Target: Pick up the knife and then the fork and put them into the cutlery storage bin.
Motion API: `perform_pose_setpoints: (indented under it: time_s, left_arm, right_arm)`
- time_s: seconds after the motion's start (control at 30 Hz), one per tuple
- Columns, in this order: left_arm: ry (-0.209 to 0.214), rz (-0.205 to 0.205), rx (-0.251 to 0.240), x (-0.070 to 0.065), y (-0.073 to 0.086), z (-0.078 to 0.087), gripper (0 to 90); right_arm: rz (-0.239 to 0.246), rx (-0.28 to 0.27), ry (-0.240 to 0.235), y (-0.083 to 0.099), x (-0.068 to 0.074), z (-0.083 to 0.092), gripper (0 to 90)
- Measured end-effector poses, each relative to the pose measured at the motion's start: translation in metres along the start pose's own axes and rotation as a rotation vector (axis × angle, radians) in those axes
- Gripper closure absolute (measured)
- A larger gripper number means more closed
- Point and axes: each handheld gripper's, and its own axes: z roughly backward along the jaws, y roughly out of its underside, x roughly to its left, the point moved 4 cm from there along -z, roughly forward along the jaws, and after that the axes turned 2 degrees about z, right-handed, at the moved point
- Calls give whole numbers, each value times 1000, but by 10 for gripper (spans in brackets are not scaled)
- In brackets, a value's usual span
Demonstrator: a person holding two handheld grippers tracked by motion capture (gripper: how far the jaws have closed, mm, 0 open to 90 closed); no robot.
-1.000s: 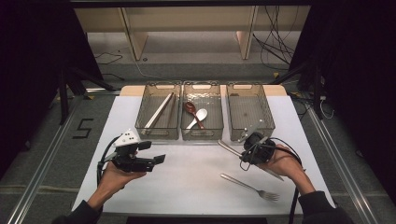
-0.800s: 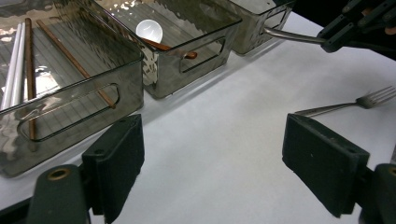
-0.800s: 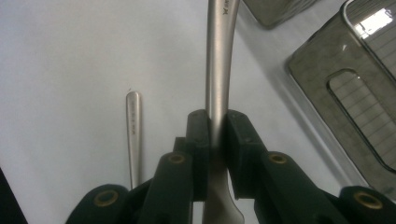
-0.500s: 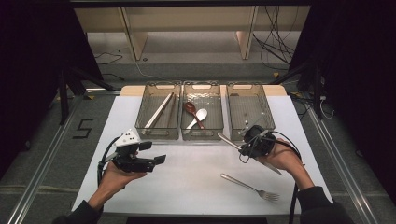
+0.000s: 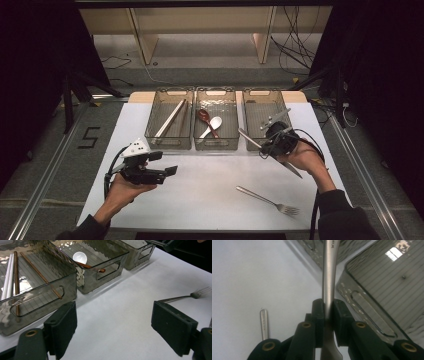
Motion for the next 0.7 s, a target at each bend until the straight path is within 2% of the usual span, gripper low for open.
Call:
perform_pose_setpoints:
  time_s: [0.23, 0.53, 0.7]
  left_arm:
    - [-2, 0, -5, 1, 0, 1, 201]
    - [-1, -1, -8, 1, -1, 1, 201]
    - [-1, -2, -6, 1, 0, 1, 201]
  right_arm:
    - [-52, -11, 26, -4, -20, 0, 808]
    - [-126, -14, 68, -20, -48, 3, 808]
    - [-151, -15, 86, -27, -60, 1, 808]
